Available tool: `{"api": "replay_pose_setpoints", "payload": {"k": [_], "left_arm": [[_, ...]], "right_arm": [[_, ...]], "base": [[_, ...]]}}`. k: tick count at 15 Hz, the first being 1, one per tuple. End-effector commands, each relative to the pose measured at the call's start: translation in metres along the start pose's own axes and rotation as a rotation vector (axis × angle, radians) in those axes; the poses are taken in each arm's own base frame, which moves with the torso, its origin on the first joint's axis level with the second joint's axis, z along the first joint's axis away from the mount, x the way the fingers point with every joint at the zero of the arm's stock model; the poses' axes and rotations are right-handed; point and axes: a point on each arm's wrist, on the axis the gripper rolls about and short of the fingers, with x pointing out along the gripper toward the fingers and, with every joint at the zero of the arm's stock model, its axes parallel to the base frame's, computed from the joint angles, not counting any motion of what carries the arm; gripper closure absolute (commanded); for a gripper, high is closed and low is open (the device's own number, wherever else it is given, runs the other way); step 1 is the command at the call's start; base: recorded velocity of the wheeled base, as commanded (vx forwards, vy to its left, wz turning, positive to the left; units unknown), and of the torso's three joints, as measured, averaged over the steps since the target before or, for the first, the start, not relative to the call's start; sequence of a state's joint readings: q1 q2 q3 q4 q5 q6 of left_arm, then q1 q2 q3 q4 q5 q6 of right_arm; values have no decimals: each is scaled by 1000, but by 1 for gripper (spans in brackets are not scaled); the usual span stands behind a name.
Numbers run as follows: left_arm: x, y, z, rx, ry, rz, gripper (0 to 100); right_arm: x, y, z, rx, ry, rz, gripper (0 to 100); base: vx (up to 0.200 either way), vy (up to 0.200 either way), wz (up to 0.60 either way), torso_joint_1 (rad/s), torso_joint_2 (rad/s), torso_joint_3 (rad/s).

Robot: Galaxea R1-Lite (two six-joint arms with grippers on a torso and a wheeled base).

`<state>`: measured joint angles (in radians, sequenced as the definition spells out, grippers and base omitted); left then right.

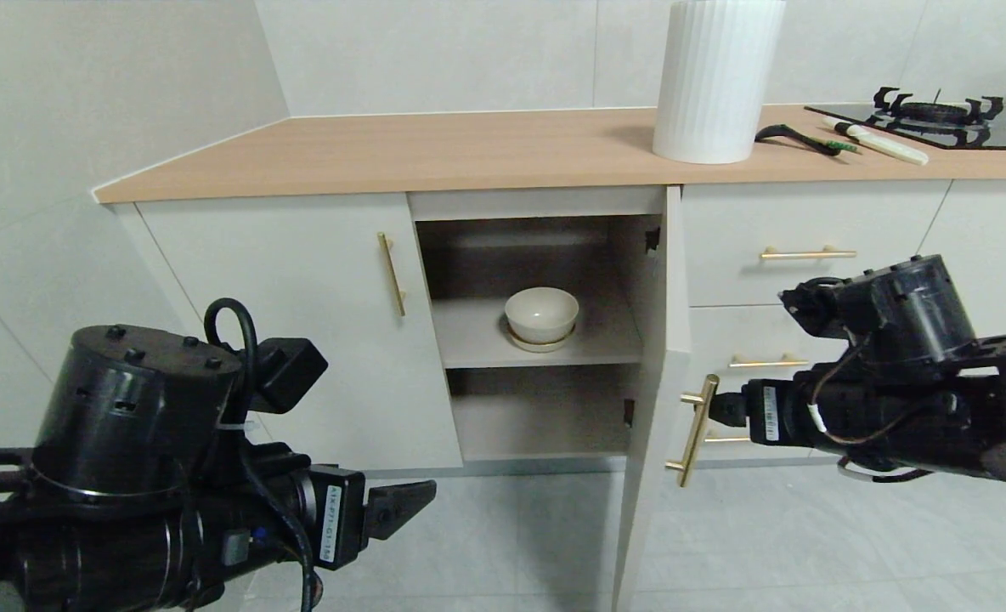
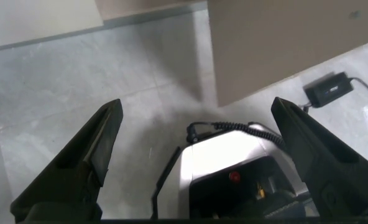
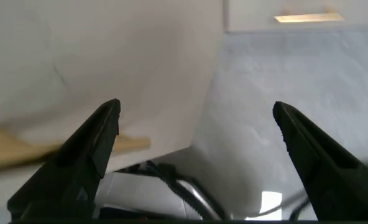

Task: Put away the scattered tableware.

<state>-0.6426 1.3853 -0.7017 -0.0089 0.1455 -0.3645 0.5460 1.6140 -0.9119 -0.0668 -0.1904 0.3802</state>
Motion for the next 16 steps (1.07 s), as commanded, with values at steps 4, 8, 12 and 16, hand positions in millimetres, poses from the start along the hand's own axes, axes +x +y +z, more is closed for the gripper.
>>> {"api": "replay_pose_setpoints", "payload": {"k": [4, 8, 12, 16], "left_arm": [[4, 0, -2, 2, 13, 6, 0], [5, 0, -2, 3, 14, 10, 0], [0, 2, -1, -3, -3, 14, 0], [-2, 6, 2, -16, -25, 35, 0]], "right_arm": [[51, 31, 10, -44, 56, 92, 0], [76, 39, 10, 29, -35, 123, 0], [85, 41, 8, 56, -48, 130, 0], [100, 42, 2, 67, -44, 127, 0]], "base": [[0, 0, 0, 0, 0, 0], [0, 0, 0, 0, 0, 0], [0, 0, 0, 0, 0, 0], [0, 0, 0, 0, 0, 0]]}}
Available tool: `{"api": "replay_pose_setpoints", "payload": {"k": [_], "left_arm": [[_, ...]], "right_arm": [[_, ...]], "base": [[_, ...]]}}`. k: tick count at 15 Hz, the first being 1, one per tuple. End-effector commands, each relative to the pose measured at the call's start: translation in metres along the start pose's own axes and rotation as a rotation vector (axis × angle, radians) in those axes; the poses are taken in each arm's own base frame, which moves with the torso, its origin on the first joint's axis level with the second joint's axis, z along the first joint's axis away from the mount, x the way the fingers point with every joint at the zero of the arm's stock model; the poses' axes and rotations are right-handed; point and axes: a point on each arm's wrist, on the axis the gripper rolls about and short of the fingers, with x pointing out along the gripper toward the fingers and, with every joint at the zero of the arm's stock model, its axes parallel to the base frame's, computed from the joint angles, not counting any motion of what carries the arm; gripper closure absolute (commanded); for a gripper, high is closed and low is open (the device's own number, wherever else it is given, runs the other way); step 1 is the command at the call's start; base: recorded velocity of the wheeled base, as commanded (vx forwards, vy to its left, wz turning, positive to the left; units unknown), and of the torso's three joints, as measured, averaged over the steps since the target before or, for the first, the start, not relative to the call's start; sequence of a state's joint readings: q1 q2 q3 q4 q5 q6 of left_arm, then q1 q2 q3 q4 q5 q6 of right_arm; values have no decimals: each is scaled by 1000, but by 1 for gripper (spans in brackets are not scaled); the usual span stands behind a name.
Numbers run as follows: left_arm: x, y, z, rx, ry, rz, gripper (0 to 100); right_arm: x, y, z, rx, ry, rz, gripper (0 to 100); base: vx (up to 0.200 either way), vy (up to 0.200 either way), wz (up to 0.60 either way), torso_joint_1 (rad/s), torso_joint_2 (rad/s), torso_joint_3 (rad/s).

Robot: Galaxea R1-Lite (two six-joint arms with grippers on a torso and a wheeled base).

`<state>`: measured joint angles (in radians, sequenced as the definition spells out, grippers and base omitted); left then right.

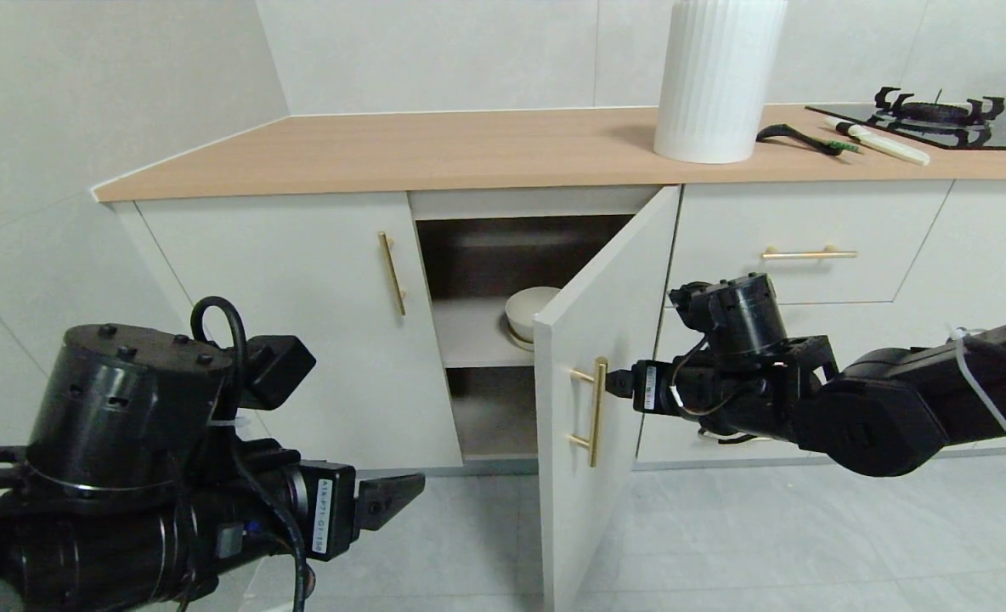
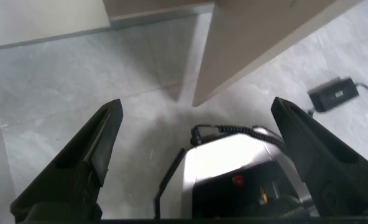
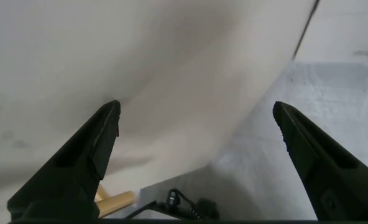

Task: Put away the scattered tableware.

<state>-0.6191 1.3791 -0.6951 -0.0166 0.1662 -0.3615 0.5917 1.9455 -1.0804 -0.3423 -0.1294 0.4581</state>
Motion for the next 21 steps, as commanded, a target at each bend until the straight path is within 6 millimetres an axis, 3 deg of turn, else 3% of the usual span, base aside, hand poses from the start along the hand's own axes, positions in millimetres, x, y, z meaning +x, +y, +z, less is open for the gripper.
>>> {"api": "replay_pose_setpoints", "payload": {"k": [1, 4, 10, 21], "left_arm": [[-2, 1, 1, -5, -9, 4, 0], [-3, 2, 2, -3, -16, 5, 0], [-3, 7, 5, -21, -29, 27, 0], [-18, 14, 9, -44, -86, 42, 0]], "right_arm": [[9, -2, -6, -1, 12, -7, 0], [15, -1, -8, 20, -4, -8, 0], [20, 4, -12, 47, -11, 8, 0], [38, 8, -8, 127, -55, -18, 0]], "base": [[0, 0, 0, 0, 0, 0], [0, 0, 0, 0, 0, 0], [200, 0, 0, 2, 5, 4], [0, 0, 0, 0, 0, 0]]}}
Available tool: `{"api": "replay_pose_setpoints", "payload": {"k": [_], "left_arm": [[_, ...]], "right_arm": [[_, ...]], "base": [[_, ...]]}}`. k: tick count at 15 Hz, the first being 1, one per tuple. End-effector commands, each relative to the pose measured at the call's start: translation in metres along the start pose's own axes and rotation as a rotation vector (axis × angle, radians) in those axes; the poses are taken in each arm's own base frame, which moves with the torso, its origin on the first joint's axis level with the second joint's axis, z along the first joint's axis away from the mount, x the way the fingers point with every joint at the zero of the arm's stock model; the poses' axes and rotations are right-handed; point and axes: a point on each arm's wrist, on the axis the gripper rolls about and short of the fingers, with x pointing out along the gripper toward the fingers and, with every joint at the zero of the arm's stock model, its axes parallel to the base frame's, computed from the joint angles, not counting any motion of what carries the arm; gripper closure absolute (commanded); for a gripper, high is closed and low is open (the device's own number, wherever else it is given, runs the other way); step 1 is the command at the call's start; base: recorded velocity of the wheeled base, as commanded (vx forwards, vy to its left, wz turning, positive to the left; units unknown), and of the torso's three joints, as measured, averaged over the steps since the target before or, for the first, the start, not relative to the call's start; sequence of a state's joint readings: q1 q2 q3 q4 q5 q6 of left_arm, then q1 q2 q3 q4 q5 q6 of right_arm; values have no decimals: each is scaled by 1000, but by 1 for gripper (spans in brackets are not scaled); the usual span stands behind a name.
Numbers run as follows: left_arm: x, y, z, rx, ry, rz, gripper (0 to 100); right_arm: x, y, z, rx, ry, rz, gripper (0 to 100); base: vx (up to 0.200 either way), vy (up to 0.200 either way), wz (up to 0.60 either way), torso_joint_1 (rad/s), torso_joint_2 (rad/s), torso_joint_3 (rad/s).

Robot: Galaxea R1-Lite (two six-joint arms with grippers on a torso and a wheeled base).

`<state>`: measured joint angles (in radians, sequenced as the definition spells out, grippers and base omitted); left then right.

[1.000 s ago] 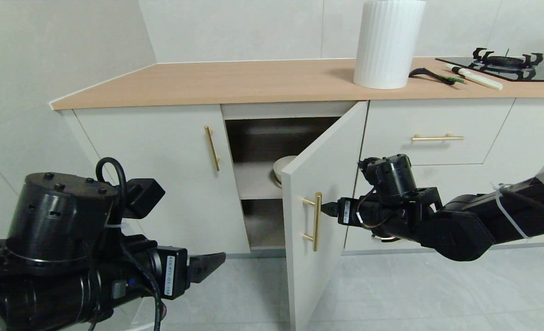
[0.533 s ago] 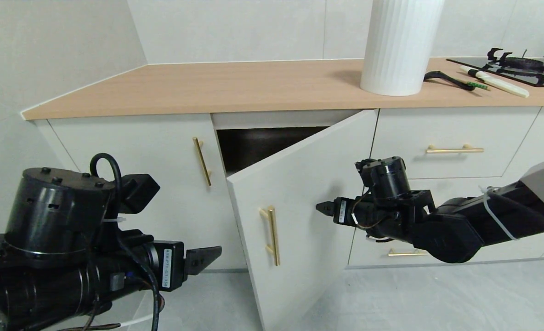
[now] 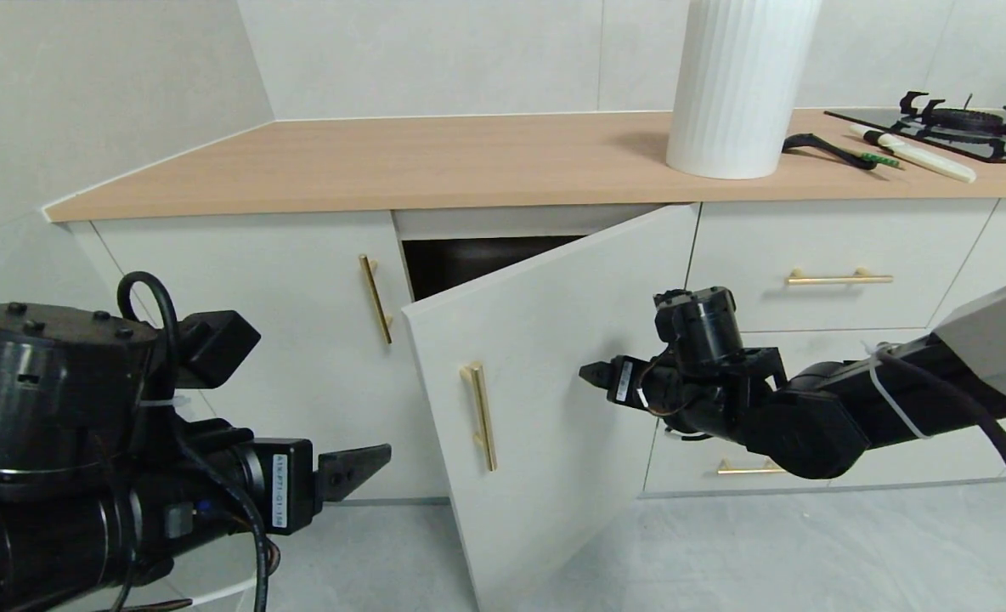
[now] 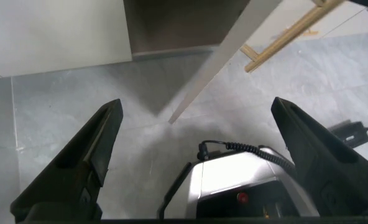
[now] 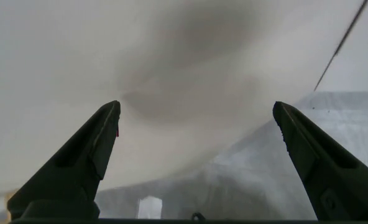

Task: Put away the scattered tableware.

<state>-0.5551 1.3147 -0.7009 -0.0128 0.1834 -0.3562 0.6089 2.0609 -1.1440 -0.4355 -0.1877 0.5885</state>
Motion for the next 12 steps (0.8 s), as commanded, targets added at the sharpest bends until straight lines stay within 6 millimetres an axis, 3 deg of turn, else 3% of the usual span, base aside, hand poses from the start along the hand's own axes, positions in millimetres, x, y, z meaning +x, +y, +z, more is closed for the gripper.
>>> {"api": "replay_pose_setpoints", "payload": {"k": [1, 12], "left_arm": [[-1, 0, 0, -1, -6, -2, 0], [-1, 0, 0, 0, -4, -2, 0]], "right_arm": [[11, 2, 0, 27, -14, -16, 0], [58, 5, 9, 158, -177, -142, 0]], "base": [[0, 0, 0, 0, 0, 0], [0, 0, 0, 0, 0, 0]]}}
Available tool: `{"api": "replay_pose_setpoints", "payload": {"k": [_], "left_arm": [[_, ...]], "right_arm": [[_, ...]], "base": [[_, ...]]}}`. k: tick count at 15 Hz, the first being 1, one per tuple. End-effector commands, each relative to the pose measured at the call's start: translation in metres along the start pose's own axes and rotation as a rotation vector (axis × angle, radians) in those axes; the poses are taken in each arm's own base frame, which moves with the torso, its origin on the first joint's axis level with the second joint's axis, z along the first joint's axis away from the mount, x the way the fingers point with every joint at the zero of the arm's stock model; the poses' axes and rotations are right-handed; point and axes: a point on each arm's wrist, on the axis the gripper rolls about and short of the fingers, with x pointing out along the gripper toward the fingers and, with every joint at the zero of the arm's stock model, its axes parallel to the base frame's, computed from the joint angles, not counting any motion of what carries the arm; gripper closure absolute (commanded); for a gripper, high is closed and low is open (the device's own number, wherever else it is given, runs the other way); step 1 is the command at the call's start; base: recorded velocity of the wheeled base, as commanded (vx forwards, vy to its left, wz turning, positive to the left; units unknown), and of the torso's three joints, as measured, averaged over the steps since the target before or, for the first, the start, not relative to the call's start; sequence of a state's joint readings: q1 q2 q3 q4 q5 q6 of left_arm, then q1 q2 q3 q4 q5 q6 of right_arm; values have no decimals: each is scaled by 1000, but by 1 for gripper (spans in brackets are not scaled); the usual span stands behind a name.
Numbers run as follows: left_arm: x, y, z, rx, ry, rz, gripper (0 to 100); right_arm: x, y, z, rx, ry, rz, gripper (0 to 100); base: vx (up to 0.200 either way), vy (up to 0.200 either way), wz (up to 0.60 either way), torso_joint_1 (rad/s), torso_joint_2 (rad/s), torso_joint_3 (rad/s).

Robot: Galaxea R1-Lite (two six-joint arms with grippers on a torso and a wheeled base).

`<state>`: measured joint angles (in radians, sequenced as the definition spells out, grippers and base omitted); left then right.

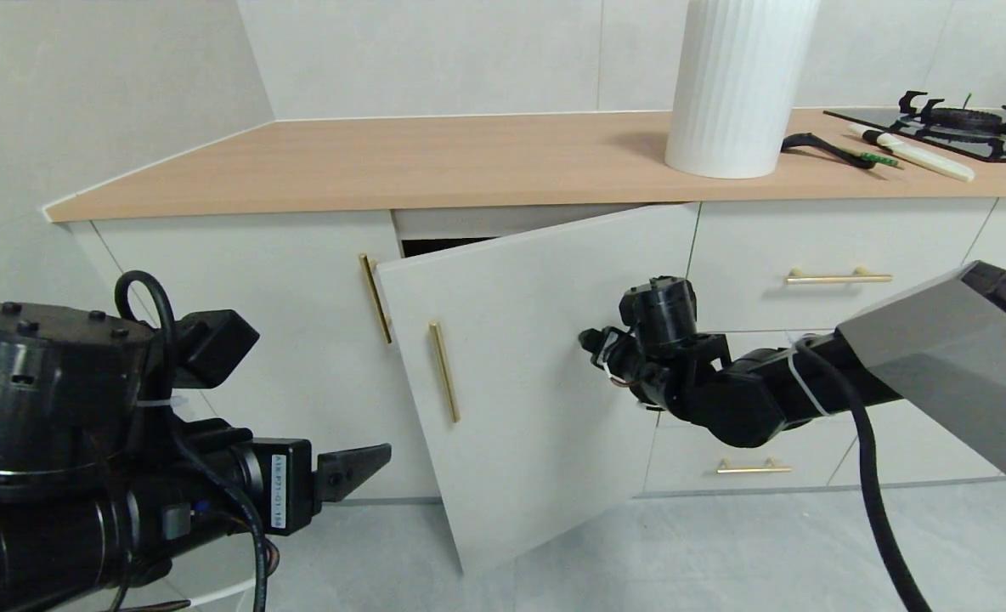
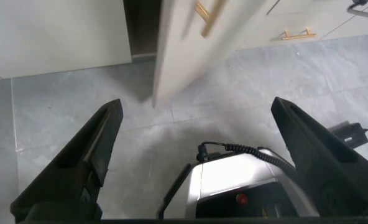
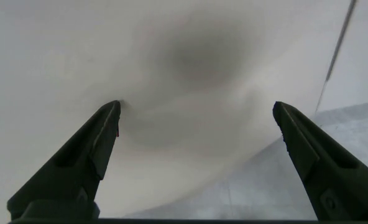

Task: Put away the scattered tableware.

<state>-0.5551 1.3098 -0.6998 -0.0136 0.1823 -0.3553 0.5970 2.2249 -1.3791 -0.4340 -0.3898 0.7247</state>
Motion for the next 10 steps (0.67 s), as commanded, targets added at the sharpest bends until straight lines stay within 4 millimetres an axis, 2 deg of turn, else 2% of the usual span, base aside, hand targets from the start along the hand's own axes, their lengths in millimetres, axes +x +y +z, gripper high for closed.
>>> {"api": "replay_pose_setpoints", "payload": {"k": [1, 10], "left_arm": [[0, 0, 0, 0, 0, 0, 0], [0, 0, 0, 0, 1, -1, 0]], "right_arm": [[16, -4, -5, 2, -15, -31, 0], [49, -15, -4, 18, -136, -158, 0]], "base": [[0, 0, 0, 0, 0, 0], [0, 0, 0, 0, 0, 0]]}}
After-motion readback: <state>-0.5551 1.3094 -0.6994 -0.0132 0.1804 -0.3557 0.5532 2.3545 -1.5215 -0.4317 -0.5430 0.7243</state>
